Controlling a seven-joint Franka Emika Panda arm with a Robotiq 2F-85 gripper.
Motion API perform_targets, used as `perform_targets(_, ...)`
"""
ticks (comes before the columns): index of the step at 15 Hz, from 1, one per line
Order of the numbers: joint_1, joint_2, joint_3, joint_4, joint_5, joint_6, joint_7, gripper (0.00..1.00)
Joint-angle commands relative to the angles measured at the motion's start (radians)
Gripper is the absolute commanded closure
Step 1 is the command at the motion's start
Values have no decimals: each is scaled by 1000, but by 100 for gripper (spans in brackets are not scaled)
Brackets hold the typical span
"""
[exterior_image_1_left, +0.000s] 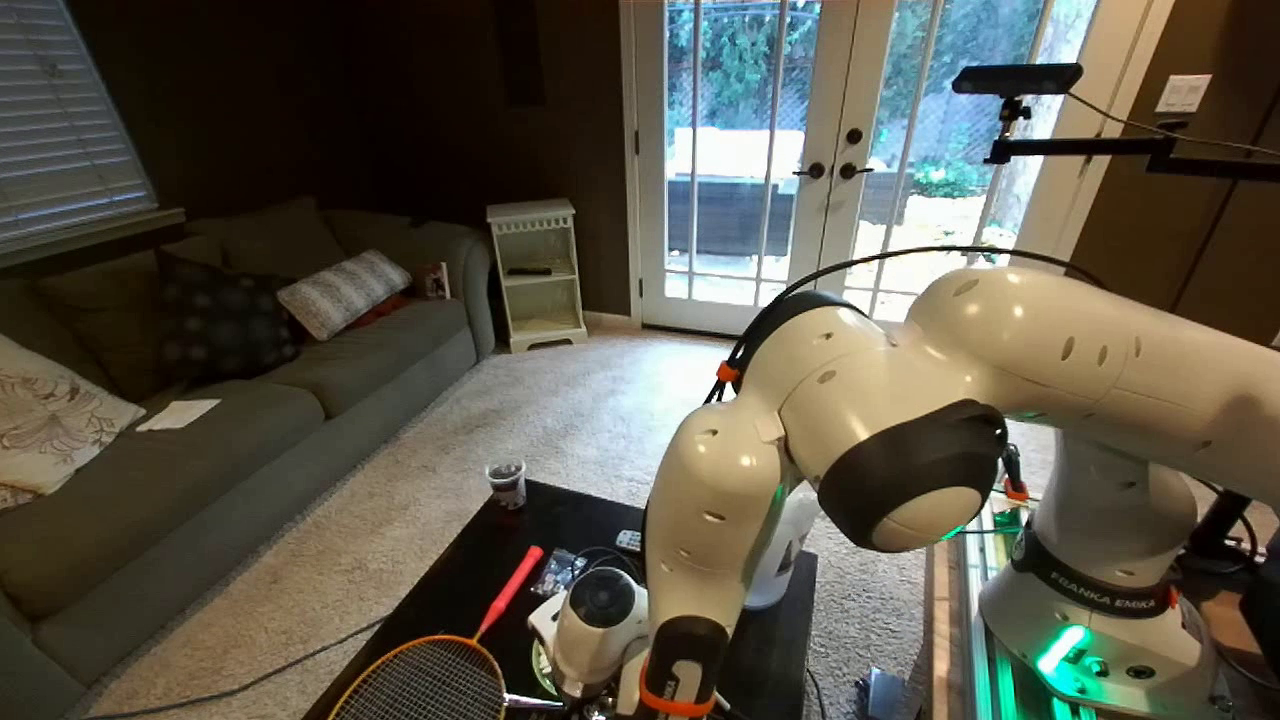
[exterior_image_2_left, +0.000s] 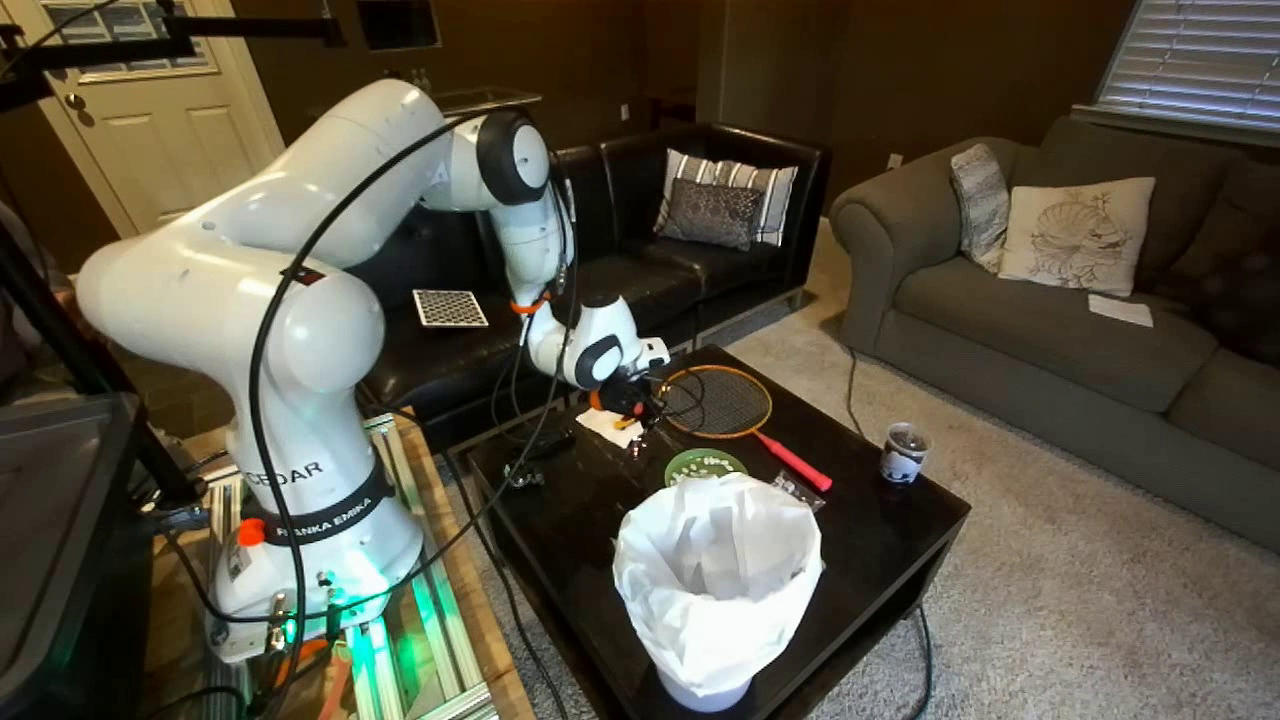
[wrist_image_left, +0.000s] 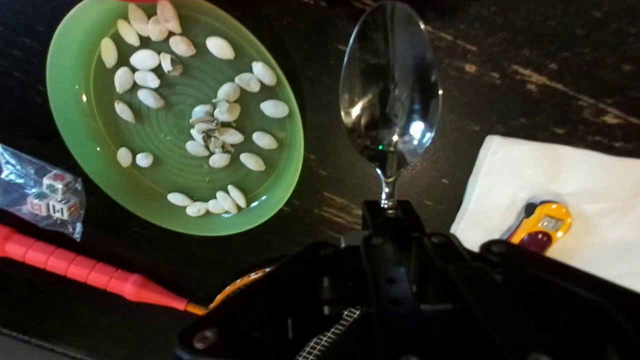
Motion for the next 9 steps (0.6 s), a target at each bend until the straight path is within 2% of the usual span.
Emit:
perform_targets(1,51,38,-45,17,-108,-12,98,98)
perform_targets(4,61,81,-56,36,-148,-5,127,98)
perform_targets(9,11,139,-11,80,-180,-19,138,98)
